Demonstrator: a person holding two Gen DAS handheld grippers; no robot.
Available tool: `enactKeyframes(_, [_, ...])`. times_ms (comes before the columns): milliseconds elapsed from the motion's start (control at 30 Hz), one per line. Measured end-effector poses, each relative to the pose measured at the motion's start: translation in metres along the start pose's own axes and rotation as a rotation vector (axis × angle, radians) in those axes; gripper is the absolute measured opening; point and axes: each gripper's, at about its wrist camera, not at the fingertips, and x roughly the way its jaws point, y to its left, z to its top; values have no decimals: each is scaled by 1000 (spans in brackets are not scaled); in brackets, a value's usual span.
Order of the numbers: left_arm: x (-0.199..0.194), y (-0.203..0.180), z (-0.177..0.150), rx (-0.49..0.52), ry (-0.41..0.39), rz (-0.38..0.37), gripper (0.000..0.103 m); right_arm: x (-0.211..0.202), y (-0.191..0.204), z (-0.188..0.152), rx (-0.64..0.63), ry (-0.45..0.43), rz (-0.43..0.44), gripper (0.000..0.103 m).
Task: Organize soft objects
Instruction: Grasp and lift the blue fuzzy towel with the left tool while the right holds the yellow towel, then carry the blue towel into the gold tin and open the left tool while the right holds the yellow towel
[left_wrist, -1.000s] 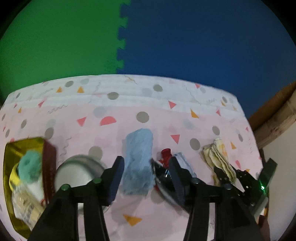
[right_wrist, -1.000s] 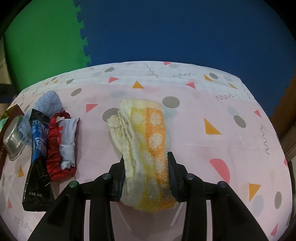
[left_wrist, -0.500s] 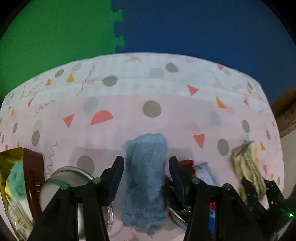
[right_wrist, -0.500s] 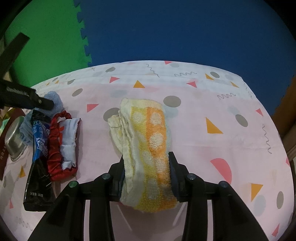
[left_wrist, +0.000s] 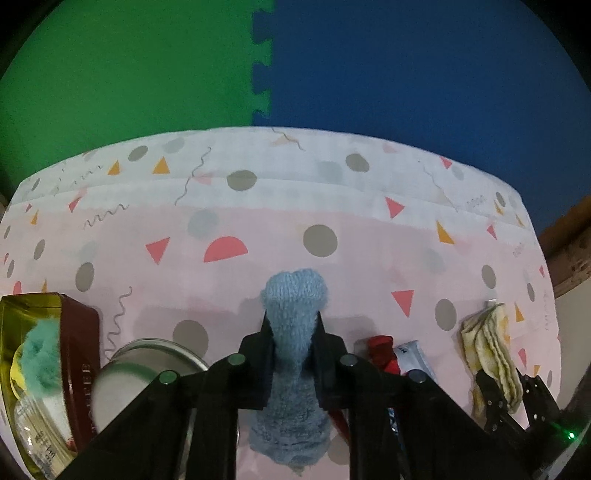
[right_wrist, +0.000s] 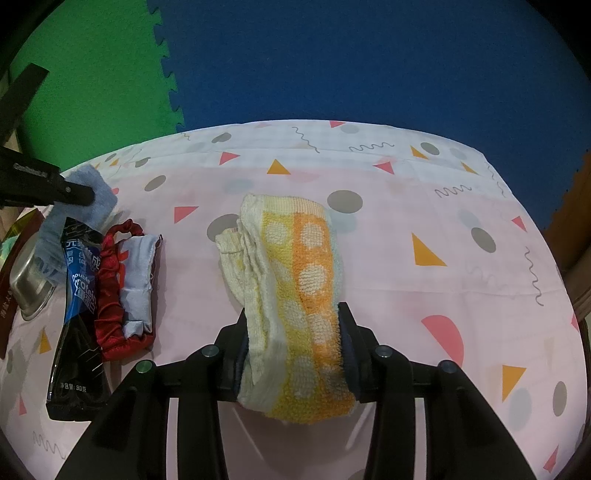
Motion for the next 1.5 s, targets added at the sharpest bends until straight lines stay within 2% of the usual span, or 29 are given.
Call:
enactKeyframes(300, [-41,7,-9,0,-37,-5,16,0,1,-1,1,-1,0,41])
enactKeyframes(633, [-107,22,-27,23,-101,-3,16,1,2,-2,-2,1,1,42])
enactKeyframes(833, [-139,50,-39,26,-136,60,16,2,2,-2,-4,2,0,43])
enactKeyframes(1067, [-166,97,-52,6,-163,169,16,2,7,-3,-29,10,-17,46])
enactKeyframes(1300, [-173,149,-61,-64,-155,246,16,3,6,-2,-23,12,-9,46])
enactKeyframes(1500, [-163,192,-67,-134,-120,299,16,3,7,-2,-25,12,-11,46])
